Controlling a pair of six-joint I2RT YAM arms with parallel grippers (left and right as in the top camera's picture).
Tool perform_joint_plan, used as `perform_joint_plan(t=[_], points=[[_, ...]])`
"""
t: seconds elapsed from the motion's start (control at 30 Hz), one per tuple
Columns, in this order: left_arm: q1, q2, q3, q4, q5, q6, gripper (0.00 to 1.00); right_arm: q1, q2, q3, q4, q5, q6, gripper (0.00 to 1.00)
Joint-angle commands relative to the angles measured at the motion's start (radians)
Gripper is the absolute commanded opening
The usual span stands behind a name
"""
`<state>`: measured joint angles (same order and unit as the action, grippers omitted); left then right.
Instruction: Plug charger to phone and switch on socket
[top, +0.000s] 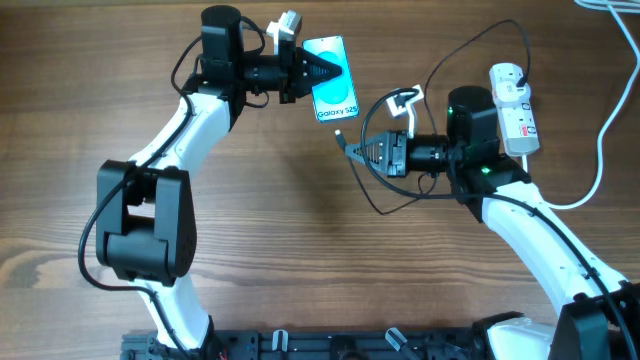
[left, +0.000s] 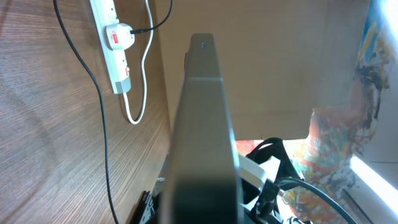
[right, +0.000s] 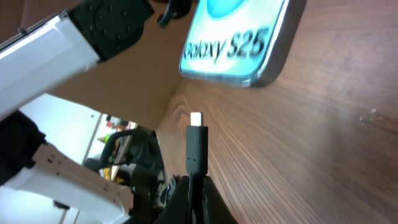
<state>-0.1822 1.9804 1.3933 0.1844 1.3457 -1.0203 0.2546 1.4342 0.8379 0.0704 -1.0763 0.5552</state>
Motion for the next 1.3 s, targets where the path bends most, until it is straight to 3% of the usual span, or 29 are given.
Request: perform_joint_plan(t=[0.0, 0.63, 1.27], points=[[0.006, -0.003, 0.011, 0.007, 0.027, -0.009, 0.04, 0.003, -0.003, 0.002, 0.066, 0.022, 0.086, 0.04], [0.006, -0.003, 0.011, 0.007, 0.027, -0.009, 0.04, 0.003, -0.003, 0.002, 0.06, 0.093, 0.154, 0.04], [0.009, -0.003, 0.011, 0.01, 0.026, -0.008, 0.04, 0.003, -0.003, 0.002, 0.034, 0.021, 0.151, 0.04]])
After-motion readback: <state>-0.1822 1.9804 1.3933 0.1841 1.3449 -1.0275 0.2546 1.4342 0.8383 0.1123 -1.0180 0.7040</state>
